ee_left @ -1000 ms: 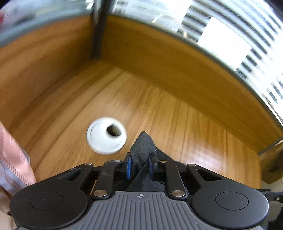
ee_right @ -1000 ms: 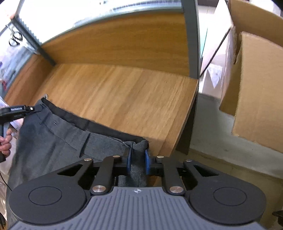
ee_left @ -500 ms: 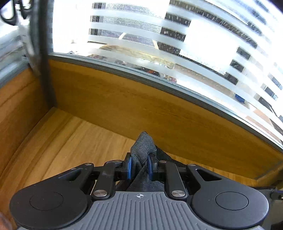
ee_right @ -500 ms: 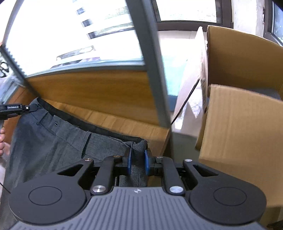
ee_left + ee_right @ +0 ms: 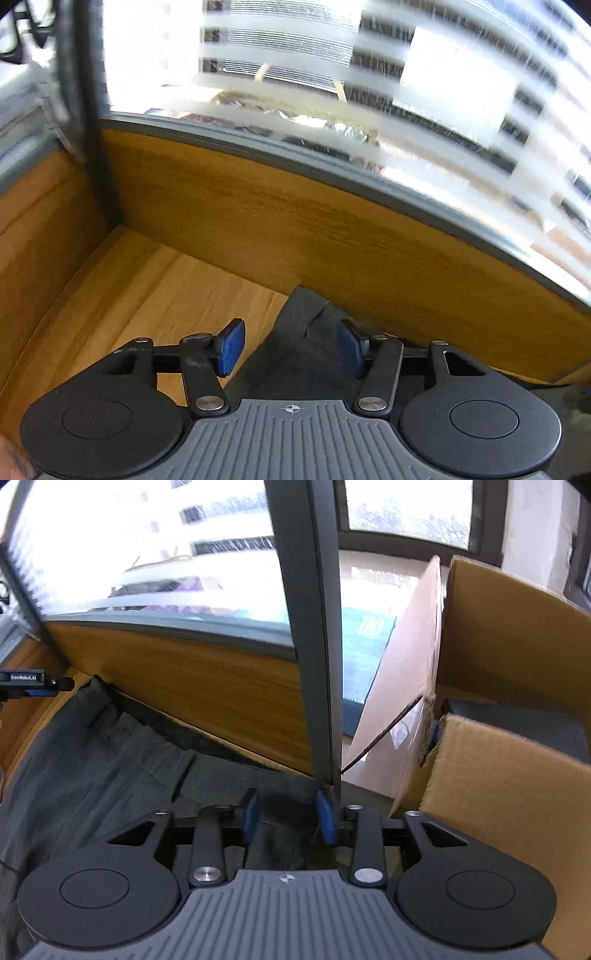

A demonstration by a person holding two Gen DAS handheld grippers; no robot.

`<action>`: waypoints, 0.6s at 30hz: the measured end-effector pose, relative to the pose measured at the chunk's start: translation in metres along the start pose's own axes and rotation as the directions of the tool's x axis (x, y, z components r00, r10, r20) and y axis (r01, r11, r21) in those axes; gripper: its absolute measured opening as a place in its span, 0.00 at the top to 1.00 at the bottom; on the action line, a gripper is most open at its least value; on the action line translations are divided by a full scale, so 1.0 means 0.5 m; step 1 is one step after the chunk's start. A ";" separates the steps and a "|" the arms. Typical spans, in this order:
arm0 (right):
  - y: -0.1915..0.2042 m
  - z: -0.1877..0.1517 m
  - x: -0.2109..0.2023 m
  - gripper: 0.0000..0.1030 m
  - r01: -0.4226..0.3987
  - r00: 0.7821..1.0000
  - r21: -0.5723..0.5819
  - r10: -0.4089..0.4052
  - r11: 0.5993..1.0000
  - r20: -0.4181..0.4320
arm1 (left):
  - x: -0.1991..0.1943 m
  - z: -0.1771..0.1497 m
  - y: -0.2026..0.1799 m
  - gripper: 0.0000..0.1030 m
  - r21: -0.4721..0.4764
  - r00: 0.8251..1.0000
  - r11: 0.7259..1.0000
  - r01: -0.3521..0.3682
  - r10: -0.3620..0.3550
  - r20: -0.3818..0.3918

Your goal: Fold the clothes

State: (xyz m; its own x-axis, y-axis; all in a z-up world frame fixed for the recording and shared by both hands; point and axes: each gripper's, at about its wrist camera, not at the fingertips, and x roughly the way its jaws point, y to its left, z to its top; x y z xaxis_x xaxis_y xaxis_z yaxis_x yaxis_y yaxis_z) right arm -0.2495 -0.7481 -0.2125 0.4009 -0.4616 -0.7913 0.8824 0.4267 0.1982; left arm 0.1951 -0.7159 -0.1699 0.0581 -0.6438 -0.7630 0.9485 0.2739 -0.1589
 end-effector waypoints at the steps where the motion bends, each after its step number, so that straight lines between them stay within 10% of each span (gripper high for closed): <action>1: 0.000 0.002 -0.011 0.58 -0.012 1.000 -0.009 0.012 1.000 -0.004 | -0.020 -0.004 0.004 0.40 -0.011 1.000 1.000 -0.003 0.003 0.004; 18: 0.117 0.014 -0.158 0.49 -0.307 0.952 -0.341 0.282 0.889 -0.121 | -0.439 -0.299 0.022 0.33 -0.297 0.973 0.936 -0.188 0.220 0.076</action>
State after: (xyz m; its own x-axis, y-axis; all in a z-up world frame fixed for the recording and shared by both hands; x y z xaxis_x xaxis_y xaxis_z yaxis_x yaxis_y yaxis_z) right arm -0.2275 -0.6923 -0.1342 0.6007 -0.2251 -0.7671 0.5770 0.7862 0.2212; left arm 0.1462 -0.4646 -0.0979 0.2887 -0.6205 -0.7291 0.7845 0.5898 -0.1913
